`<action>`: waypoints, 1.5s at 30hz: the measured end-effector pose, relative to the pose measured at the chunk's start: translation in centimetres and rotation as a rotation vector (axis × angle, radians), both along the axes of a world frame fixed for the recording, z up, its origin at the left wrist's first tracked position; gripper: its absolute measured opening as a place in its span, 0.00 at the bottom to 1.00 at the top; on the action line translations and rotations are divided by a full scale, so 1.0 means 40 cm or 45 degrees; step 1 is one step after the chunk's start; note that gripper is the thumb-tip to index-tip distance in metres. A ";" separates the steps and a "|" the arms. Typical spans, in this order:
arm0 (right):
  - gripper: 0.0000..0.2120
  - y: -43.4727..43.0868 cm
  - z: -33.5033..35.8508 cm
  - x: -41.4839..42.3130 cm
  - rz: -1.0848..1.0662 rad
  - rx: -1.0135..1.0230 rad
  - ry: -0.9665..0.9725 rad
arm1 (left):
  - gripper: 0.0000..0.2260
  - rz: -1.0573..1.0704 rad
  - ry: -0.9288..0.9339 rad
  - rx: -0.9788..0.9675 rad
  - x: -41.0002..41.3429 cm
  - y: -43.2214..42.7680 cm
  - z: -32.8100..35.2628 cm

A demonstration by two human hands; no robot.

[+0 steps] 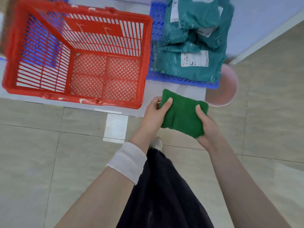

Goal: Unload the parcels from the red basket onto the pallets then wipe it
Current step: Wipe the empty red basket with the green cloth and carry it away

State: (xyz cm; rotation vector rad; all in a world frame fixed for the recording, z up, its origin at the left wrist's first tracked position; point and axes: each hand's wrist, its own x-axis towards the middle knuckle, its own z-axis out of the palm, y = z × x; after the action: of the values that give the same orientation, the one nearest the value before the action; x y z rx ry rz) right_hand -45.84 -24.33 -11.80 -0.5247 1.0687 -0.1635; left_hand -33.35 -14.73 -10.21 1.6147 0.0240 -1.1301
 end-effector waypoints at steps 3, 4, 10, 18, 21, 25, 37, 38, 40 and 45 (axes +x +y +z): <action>0.24 0.026 0.080 0.065 -0.052 -0.001 -0.147 | 0.06 0.000 -0.030 -0.116 0.061 0.021 0.077; 0.22 0.035 0.100 0.097 -0.063 0.016 -0.209 | 0.05 -0.007 -0.058 -0.146 0.090 0.028 0.094; 0.19 0.083 0.157 0.343 -0.117 0.127 -0.302 | 0.09 -0.012 -0.186 -0.151 0.330 0.063 0.150; 0.21 0.156 0.125 0.719 -0.098 0.229 -0.262 | 0.02 -0.084 -0.260 -0.090 0.735 0.126 0.084; 0.23 0.160 0.107 0.836 -0.097 0.182 -0.204 | 0.04 -0.122 -0.230 -0.082 0.851 0.130 0.048; 0.15 0.115 0.096 0.936 -0.173 -0.069 -0.150 | 0.05 -0.077 -0.550 0.002 1.002 0.125 -0.004; 0.25 0.033 -0.057 1.185 1.751 -1.974 0.411 | 0.16 -0.797 -1.689 0.694 1.263 0.053 -0.188; 0.25 0.040 -0.068 1.185 1.768 -2.048 0.392 | 0.17 -0.793 -1.719 0.710 1.260 0.055 -0.192; 0.21 0.032 -0.069 1.186 1.461 -2.079 0.323 | 0.18 -0.743 -1.776 0.678 1.251 0.062 -0.193; 0.19 0.001 -0.125 1.260 1.417 -2.251 0.422 | 0.16 -0.684 -1.872 0.596 1.248 0.066 -0.212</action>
State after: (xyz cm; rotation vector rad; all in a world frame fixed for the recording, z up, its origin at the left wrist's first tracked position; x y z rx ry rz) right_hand 4.58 -24.27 -16.79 -2.7029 0.5342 0.0227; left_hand 16.58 -12.08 -18.70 2.6150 -1.2202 -0.0273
